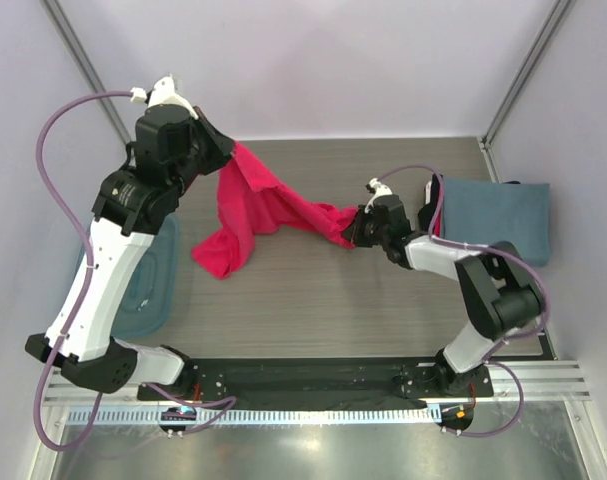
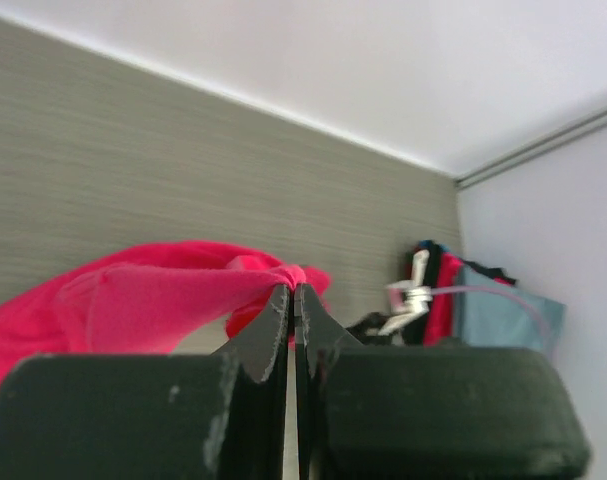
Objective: Fold and stack the t-shirts
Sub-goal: Flatten the tshirt out
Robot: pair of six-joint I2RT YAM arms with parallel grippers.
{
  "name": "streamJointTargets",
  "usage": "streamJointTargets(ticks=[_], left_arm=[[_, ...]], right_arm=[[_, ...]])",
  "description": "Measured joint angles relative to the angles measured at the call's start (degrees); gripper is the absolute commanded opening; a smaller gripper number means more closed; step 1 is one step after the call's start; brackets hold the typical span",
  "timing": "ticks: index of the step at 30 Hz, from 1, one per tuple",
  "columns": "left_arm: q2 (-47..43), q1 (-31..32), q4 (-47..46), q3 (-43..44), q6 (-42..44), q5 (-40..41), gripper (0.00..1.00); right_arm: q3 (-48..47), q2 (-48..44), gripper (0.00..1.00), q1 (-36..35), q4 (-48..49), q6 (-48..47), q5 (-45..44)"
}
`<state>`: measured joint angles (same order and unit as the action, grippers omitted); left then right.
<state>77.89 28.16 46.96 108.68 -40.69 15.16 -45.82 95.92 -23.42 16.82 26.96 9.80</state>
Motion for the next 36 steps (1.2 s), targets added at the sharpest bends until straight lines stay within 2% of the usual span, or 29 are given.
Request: streamJointTargets(ticks=[9,14,18,19,22,25,27,32,36], left_arm=[[-5.3,0.0,0.5,-15.7,0.7,5.7,0.00],[-9.3,0.0,0.3,-17.4,0.7,6.3,0.00],[-9.8,0.0,-0.4,-17.2,0.7,7.0,0.00],[-9.2,0.0,-0.7,-17.2,0.7,7.0,0.00],[-7.0,0.0,-1.7,-17.9,0.7,7.1,0.00],[-5.6,0.0,-2.6,-20.1,0.7,7.6,0.00],[-5.2,-0.1,-2.5,-21.3,0.7,8.0,0.00],[-5.0,-1.1,-3.8,-22.8,0.7,10.0,0.00],[-4.2,-2.4,-5.9,-24.9,0.4,11.0,0.00]], right_arm=[[-2.3,-25.5,0.01,-0.9,-25.4,-2.9,-5.3],[-4.6,-34.6,0.01,-2.0,-38.8,-4.7,-9.0],[-10.3,-29.9,0.03,-1.9,-41.7,-4.8,-13.9],[-11.7,-27.3,0.18,-1.8,-41.4,-4.8,-14.3],[-15.7,-16.2,0.43,-1.5,-39.2,-4.5,-14.6],[-17.4,-6.1,0.54,-1.0,-37.6,-4.2,-14.8],[-16.9,-2.9,0.61,-0.8,-37.7,-3.9,-14.3],[-10.6,-8.2,0.65,-0.6,-36.1,-3.3,-12.7],[-3.6,-17.4,0.61,-0.6,-35.3,-2.8,-11.7]])
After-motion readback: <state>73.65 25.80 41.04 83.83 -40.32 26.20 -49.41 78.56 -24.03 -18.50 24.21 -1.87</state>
